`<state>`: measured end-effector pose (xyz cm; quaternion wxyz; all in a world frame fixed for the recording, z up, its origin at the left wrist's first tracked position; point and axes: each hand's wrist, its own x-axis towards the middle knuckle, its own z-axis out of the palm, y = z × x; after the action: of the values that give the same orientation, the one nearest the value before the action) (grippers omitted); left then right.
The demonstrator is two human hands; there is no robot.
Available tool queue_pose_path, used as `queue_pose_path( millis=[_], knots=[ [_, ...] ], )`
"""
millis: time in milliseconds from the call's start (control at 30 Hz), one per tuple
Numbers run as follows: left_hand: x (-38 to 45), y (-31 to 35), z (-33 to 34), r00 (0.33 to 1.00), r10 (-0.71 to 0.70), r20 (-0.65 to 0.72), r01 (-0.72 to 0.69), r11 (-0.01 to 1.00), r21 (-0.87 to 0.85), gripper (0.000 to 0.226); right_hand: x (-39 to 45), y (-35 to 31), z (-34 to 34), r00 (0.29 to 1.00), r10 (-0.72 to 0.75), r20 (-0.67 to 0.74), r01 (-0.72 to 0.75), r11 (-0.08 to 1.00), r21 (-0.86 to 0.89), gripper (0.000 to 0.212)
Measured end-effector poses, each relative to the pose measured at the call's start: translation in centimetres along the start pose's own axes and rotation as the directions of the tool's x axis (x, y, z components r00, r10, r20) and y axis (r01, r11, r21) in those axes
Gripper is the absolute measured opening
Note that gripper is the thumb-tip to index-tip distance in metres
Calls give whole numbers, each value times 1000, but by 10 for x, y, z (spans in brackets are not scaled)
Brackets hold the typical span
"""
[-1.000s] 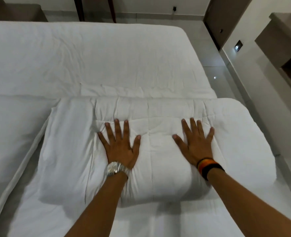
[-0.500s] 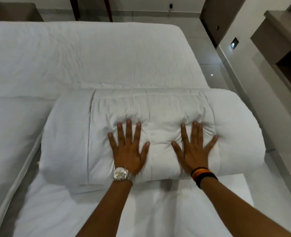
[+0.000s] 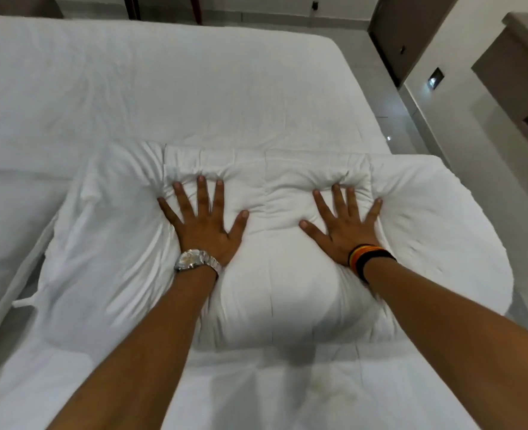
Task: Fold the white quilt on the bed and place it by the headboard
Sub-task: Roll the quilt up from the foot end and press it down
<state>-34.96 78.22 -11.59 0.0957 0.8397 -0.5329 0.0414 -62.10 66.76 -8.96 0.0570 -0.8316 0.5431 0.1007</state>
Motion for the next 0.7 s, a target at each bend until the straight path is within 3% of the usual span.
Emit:
queue_pose_path(
  millis=[133,333,433,600,700],
  knots=[
    [0,-29,-13,996,16,-90,-13,999,31,85,-20,22,-6,992,-57,-117,62,997,41,88],
    [-15,-15,-26,991,-43,126,35,997,62,83,-25,7,-12,996,-12,83,13,1000,-19,94],
    [-30,-15,-62,974,-79,214,70,996,48,86,-46,19,-34,995,-53,80,49,997,51,95],
    [-141,0,-116,969,-247,18,239,917,-319,75,-113,60,-57,994,85,-75,-70,980,184,89],
    [-211,39,-129,894,-417,162,435,724,-535,87,-152,95,-62,973,227,-33,-220,965,143,88]
  ],
)
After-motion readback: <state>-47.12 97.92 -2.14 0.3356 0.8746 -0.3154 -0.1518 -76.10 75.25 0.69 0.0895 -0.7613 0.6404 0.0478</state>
